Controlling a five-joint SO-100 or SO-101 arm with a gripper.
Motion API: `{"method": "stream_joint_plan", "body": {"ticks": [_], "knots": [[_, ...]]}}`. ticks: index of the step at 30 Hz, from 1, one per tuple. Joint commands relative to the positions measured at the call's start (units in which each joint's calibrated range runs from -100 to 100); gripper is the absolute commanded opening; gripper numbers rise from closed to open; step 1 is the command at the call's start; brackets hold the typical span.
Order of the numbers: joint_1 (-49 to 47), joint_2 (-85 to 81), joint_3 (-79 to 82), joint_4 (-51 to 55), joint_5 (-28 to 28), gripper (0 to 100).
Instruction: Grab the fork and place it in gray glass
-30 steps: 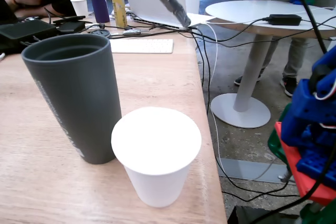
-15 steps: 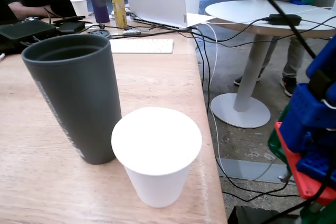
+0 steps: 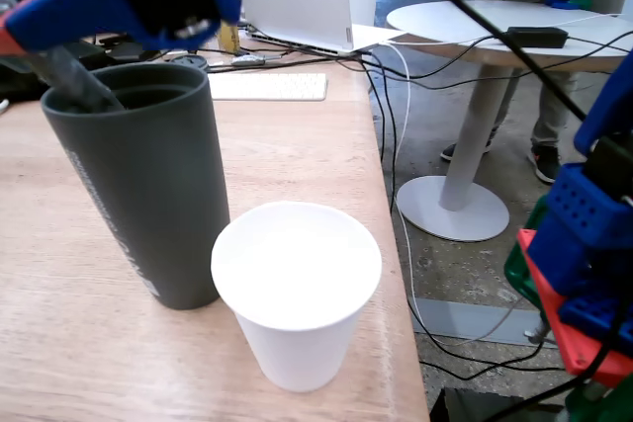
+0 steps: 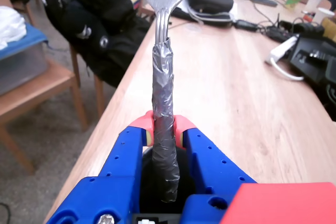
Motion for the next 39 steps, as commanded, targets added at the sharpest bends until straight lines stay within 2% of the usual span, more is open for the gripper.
{"method": "stream_joint_plan", "body": {"ticks": [1,9,15,17,20,22,30,33,38,39], "knots": [[0.0,-1.9,2.9,-6.1,-0.1,0],[1.0,-1.9,14.6,-17.6,0.1,0],[0.8,-4.5,15.4,-17.2,0.2,0],[0.3,-6.7,16.0,-16.9,0.0,8],[1.6,-6.7,16.1,-16.9,-0.3,31],[1.8,-6.7,16.1,-16.9,-0.3,40],[1.8,-7.3,16.0,-16.9,-0.3,41],[0.5,-12.7,17.3,-16.9,-0.3,41],[0.1,-30.5,33.5,-16.9,-0.3,40],[0.1,-38.1,39.8,-16.9,-0.4,40]]}}
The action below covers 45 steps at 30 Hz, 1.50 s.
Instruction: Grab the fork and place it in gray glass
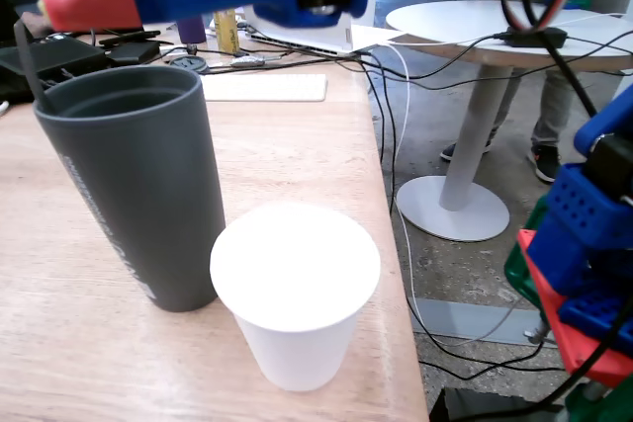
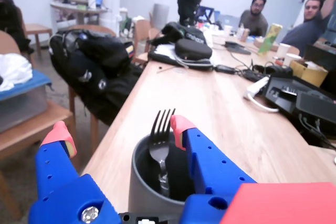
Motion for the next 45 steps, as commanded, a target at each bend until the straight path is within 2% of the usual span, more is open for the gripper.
{"method": "stream_joint_plan", "body": {"ticks": [1,4,7,13,17,19,24,25,36,42,45], "knots": [[0.2,-14.2,9.0,0.1,-0.1,40],[1.2,-21.4,15.0,0.2,-0.2,40],[1.3,-26.8,18.9,0.8,-3.8,40],[3.0,-39.5,24.4,20.5,-4.5,40],[12.3,-44.2,31.5,22.7,-4.4,40],[12.5,-47.5,34.6,22.7,-4.2,33],[12.7,-51.3,39.5,22.8,-4.0,3],[12.7,-52.1,40.7,22.8,-4.0,0],[12.7,-60.1,56.9,23.2,-3.9,0],[12.5,-60.2,56.9,41.0,-3.9,0],[12.5,-60.2,56.4,42.2,-3.9,0]]}}
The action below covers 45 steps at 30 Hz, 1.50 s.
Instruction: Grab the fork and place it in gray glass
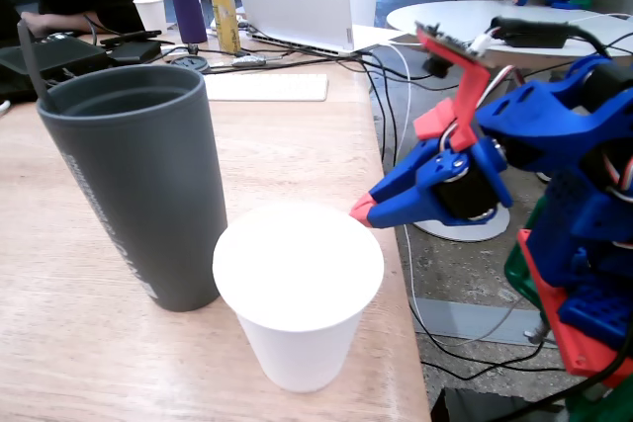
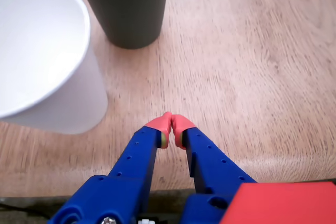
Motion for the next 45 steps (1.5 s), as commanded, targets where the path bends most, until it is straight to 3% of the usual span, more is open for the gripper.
{"method": "stream_joint_plan", "body": {"ticks": [1,45], "knots": [[-0.3,-0.5,0.0,0.4,0.2,0],[-0.3,-0.5,0.3,-0.5,0.2,0]]}}
